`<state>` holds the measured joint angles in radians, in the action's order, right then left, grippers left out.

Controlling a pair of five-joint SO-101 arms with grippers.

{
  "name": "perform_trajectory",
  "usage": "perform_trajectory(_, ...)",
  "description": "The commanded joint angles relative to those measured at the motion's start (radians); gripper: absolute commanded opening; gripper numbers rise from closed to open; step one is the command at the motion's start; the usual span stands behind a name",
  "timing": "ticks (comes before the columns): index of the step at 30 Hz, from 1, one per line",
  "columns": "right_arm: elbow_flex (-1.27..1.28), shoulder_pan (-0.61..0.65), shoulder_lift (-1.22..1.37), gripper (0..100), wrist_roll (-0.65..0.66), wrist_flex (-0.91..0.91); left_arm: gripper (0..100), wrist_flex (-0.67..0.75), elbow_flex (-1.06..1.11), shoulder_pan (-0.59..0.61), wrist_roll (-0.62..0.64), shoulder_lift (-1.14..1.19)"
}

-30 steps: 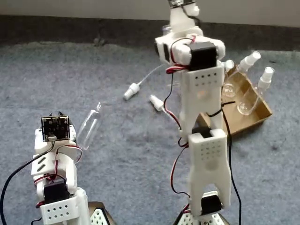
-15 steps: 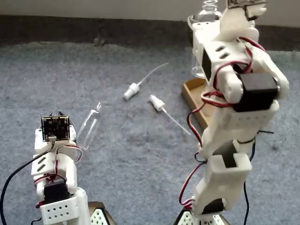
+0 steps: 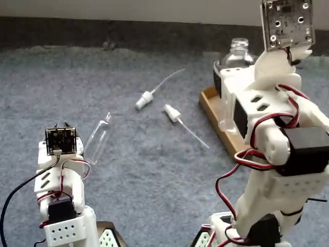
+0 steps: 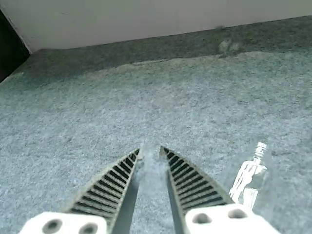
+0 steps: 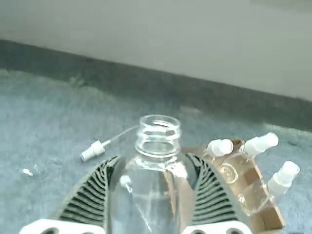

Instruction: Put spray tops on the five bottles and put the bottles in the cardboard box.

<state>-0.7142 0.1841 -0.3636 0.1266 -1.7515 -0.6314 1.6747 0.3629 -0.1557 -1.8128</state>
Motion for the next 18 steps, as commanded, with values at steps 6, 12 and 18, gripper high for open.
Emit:
perform_trajectory(6,0.423,-0.013,-0.081,1.3,0.224,0.064,0,-0.005,0.021,-0.021,0.006,-0.004)
perform_trajectory(12,0.819,-0.012,-0.082,1.3,0.241,0.298,0,-0.005,0.021,-0.021,0.006,-0.004)
perform_trajectory(18,1.147,-0.008,-0.082,1.3,0.242,0.578,0,-0.005,0.021,-0.021,0.006,-0.004)
